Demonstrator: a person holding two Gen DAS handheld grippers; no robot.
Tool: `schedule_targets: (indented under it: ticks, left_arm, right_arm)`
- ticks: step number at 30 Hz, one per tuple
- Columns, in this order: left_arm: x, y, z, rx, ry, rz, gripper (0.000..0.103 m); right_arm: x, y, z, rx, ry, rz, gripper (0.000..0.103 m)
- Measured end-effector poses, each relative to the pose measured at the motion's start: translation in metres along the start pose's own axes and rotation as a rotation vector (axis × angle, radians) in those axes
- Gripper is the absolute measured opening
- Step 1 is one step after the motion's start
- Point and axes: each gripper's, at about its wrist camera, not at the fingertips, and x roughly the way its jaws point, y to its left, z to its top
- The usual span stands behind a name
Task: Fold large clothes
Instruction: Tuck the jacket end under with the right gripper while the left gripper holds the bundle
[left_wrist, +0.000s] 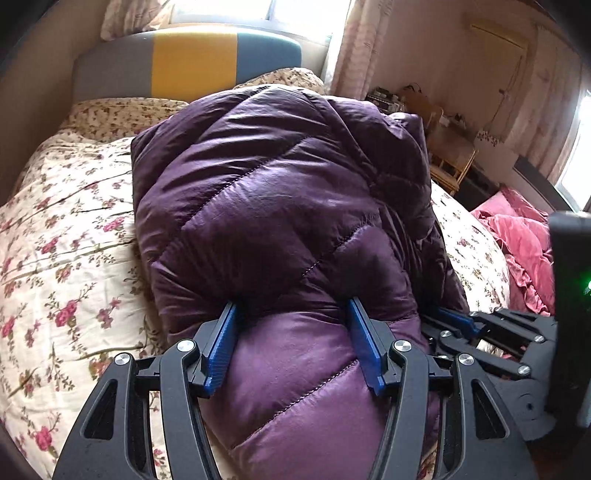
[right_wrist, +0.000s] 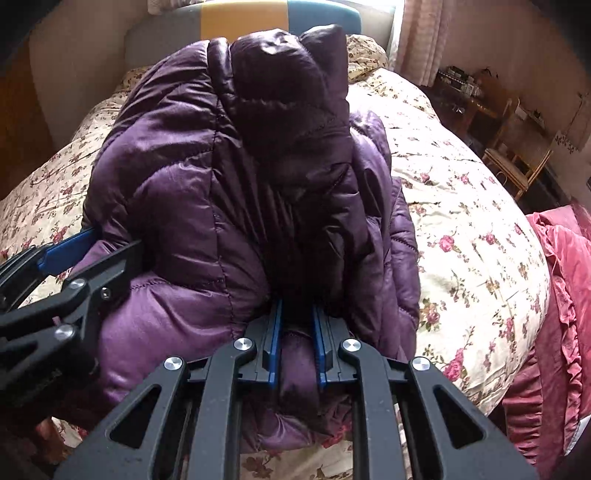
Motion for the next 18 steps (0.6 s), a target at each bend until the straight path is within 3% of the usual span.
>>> schedule_targets:
  ticks: [18]
  left_arm:
    - [-0.014, 0.007, 0.004, -0.019, -0.018, -0.019, 0.057]
  right_arm:
    - [-0.036, 0.022, 0.034, 0.003, -0.117, -0.007, 0.018]
